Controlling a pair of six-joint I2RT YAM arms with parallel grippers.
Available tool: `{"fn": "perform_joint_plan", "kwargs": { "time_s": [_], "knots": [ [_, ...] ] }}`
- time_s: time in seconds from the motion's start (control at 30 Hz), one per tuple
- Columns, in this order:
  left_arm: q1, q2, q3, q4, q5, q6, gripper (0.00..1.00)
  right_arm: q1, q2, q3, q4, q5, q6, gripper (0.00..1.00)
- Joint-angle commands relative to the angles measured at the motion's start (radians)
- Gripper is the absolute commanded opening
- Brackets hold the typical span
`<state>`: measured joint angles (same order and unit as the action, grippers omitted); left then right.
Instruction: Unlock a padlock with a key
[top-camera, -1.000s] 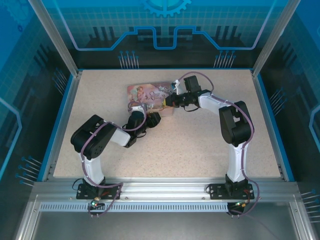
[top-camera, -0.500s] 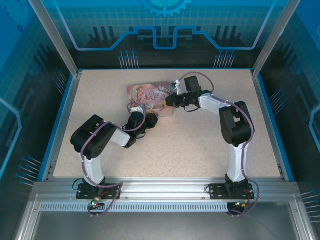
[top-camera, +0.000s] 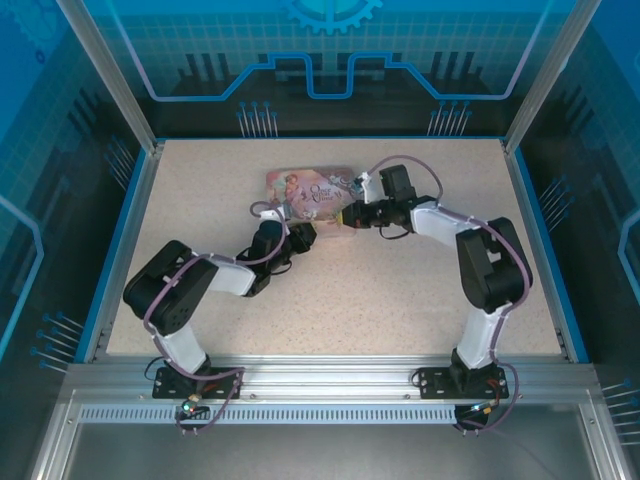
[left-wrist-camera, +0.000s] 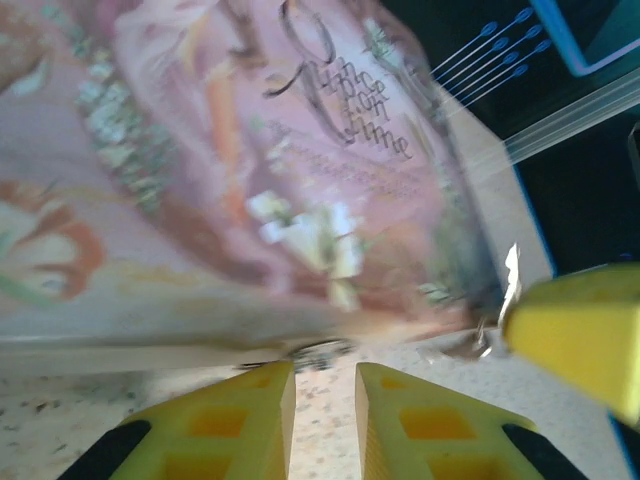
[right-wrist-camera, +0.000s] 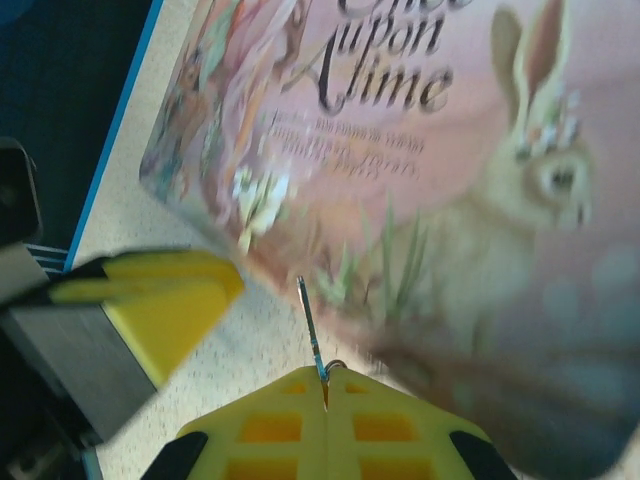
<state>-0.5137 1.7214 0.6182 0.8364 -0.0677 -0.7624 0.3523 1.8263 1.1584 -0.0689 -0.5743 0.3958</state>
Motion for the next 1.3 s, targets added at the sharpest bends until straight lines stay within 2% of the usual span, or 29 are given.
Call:
{"fn": "perform_joint_plan", "kwargs": {
  "time_s": [0.0, 0.2, 0.43, 0.77, 0.93, 1.27],
  "knots": [
    [-0.007, -0.044, 0.005, 0.001, -0.016, -0.023, 0.23, -0.012, -0.069, -0.059, -0.053, 0.032, -0.063, 0.0],
    [-0.01, -0.052, -0.015, -0.031, -0.047, 0.009, 0.32, -0.012, -0.064, -0.062, -0.073, 0.008, -0.075, 0.0],
    [-0.01, -0.032, -0.051, -0.009, -0.042, 0.017, 0.5, -0.008, -0.089, 0.013, -0.094, -0.046, -0.051, 0.0],
    [-0.01, 0.036, -0.037, 0.044, -0.005, 0.033, 0.73, 0.019, 0.096, 0.197, -0.041, -0.062, 0.079, 0.0],
    [-0.01, 0.091, -0.037, 0.1, 0.001, 0.029, 0.79, 0.02, 0.189, 0.28, -0.052, -0.101, 0.118, 0.0],
    [0.005, 0.169, -0.047, 0.235, 0.044, 0.02, 0.82, 0.021, 0.266, 0.328, -0.192, -0.02, 0.111, 0.0]
  ]
}}
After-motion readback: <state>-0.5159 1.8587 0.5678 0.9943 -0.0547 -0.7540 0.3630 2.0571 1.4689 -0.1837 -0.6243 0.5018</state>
